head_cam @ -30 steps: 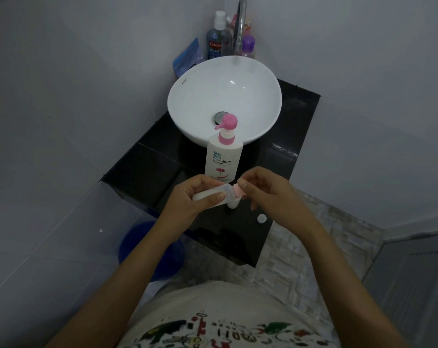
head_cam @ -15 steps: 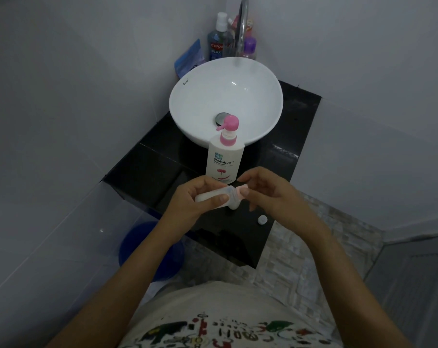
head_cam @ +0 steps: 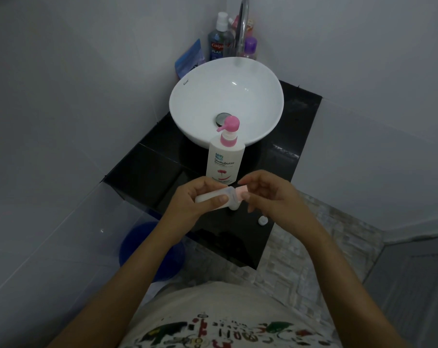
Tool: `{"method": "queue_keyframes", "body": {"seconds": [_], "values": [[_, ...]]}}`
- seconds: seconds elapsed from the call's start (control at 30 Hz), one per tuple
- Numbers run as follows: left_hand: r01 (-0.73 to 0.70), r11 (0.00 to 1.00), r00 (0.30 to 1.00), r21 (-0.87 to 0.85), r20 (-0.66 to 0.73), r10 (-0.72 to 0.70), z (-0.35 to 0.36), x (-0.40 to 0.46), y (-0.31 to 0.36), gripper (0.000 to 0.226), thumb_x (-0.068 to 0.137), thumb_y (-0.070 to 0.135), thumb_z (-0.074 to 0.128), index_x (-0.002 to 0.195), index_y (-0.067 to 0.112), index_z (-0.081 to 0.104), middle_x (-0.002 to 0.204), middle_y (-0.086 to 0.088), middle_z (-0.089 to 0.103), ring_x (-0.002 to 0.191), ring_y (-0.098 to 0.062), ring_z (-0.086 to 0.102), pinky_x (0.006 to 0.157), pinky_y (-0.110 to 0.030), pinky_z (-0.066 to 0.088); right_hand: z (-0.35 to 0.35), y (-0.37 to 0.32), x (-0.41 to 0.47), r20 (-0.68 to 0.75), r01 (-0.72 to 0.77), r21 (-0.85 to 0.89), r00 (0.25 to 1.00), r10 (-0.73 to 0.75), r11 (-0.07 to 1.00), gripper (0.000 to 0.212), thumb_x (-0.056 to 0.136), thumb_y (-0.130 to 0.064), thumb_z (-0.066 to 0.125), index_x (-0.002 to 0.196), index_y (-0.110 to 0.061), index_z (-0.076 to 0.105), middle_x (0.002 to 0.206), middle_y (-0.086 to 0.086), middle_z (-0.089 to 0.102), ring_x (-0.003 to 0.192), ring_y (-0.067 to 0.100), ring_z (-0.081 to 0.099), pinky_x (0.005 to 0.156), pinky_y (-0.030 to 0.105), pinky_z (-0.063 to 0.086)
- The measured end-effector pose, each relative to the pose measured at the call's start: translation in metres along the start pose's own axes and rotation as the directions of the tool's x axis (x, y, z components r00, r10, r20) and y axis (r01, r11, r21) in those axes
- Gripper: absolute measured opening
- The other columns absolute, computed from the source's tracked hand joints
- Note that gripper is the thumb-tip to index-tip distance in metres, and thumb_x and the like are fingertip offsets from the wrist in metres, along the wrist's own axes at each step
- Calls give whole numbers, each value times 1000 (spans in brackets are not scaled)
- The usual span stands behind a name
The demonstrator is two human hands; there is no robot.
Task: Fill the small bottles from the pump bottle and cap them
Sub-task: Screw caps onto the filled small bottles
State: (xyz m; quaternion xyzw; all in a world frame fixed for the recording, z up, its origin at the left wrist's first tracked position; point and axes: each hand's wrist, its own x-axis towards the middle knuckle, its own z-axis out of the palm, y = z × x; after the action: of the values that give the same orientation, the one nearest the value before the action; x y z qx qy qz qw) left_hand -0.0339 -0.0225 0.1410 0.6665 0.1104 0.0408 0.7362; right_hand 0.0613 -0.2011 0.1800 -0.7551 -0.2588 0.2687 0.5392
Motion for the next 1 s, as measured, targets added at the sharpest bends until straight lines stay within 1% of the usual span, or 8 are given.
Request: {"method": "queue_keyframes", "body": {"seconds": [0.07, 0.13, 0.23, 0.4, 0.53, 0.63, 0.8, 1.0], "values": [[5, 1000, 1000, -10, 3, -5, 1, 0, 1, 21, 75, 23, 71, 95, 18, 70, 93, 6, 72, 87, -4, 67, 70, -14, 51, 3, 1, 0, -44, -48, -42, 998, 46, 998, 9, 87, -31, 63, 86, -23, 67, 69, -2, 69, 51, 7, 61, 48, 9, 43], [5, 1000, 1000, -6, 12, -5, 2, 0, 1, 22, 74, 24, 72, 95, 17, 70, 93, 6, 73, 87, -5, 67, 71, -15, 51, 9, 1, 0, -118, -104, -99, 989, 92, 990, 30, 84, -48, 56, 74, -22, 65, 58, -4, 66, 43, 8, 56, 44, 11, 43], [3, 1000, 1000, -9, 15, -3, 3, 0, 2, 23, 74, 24, 72, 95, 17, 70, 92, 9, 73, 86, -2, 66, 70, -13, 51, 12, 2, 1, -143, -127, -85, 983, 114, 988, 41, 81, -59, 49, 72, -23, 64, 58, -3, 65, 43, 9, 56, 45, 14, 44], [8, 1000, 1000, -2, 8, -8, 1, 0, 4, 28, 74, 24, 71, 99, 12, 69, 91, 8, 73, 86, -3, 66, 70, -13, 51, 3, 2, 0, -16, -25, 5, 1000, 25, 1000, 7, 88, -31, 61, 92, -27, 65, 76, -5, 70, 57, 7, 64, 49, 9, 44], [10, 1000, 1000, 12, 15, -10, 4, 0, 3, 31, 72, 25, 72, 100, 10, 69, 92, 6, 73, 86, -5, 67, 70, -15, 52, 9, 4, 1, -107, -122, -76, 988, 113, 990, 29, 86, -46, 56, 73, -21, 65, 56, -6, 65, 44, 7, 56, 45, 10, 43], [23, 1000, 1000, 7, 11, -23, 4, 0, 3, 30, 72, 26, 71, 99, 12, 69, 92, 8, 73, 86, -3, 67, 70, -14, 51, 14, 4, 1, -149, -160, -73, 978, 148, 984, 41, 86, -54, 49, 74, -17, 63, 55, -5, 63, 42, 7, 54, 45, 12, 44], [23, 1000, 1000, 6, -8, -23, 1, 1, 2, 28, 75, 24, 70, 100, 11, 69, 92, 9, 72, 86, -2, 66, 70, -12, 50, 7, 1, -1, -41, -17, 45, 999, 19, 999, 12, 89, -26, 59, 96, -19, 65, 78, 0, 68, 58, 8, 62, 51, 11, 46], [36, 999, 999, -2, -7, -36, 1, 2, -1, 26, 73, 22, 72, 98, 13, 69, 93, 7, 72, 85, -2, 66, 69, -13, 51, 14, 5, 0, -91, -83, 0, 992, 82, 997, 10, 91, -25, 58, 92, -18, 65, 60, 1, 64, 43, 7, 52, 39, 16, 42]]}}
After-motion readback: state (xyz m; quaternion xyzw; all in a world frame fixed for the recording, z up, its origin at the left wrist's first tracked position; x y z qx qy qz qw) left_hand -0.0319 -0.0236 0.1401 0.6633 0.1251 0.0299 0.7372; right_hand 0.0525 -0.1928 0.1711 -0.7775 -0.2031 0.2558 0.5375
